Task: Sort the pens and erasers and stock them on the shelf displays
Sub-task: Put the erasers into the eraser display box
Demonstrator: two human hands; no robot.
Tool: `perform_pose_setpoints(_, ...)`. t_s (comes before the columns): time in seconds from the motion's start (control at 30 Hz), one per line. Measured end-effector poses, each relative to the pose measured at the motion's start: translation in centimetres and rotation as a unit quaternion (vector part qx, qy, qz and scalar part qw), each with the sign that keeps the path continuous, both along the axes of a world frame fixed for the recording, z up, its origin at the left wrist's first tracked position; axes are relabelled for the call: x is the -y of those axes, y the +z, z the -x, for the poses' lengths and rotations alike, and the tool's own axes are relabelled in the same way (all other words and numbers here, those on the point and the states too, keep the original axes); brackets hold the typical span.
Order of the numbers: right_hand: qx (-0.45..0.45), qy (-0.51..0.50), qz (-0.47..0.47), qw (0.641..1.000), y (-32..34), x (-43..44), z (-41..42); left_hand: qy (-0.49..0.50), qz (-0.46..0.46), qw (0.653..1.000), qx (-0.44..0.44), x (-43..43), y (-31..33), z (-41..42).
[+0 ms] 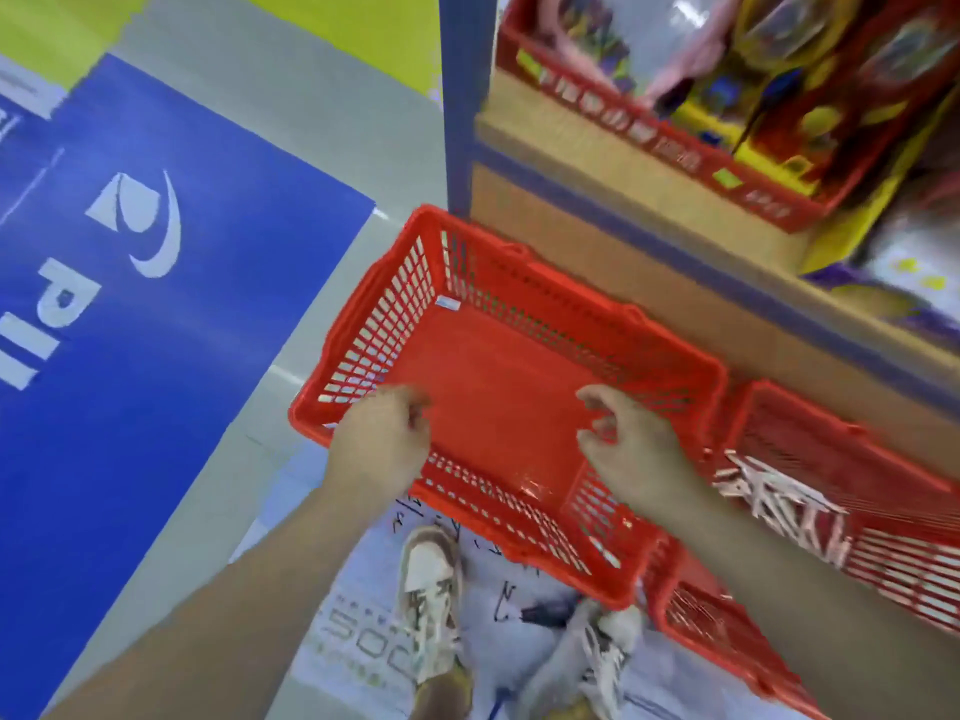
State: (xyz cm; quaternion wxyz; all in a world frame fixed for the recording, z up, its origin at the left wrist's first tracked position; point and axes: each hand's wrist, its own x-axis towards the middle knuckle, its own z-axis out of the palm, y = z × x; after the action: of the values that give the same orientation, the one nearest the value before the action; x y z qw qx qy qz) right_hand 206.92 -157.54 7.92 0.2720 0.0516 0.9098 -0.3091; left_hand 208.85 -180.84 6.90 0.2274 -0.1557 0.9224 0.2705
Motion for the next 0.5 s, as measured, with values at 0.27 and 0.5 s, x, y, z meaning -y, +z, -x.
perform_pose_setpoints(0.27,-0.033,-0.037,0.004,0.999,-19.3,2.4,4.4,-0.212,0.099,0.97,-0.07,0.0,-21.7,10.4)
perform_pose_setpoints(0.5,-0.021,-0.109,0.086,0.99,-27.1,2.8,7.4,-0.252,0.229,0.935,-0.095,-0.8,-30.2,16.3)
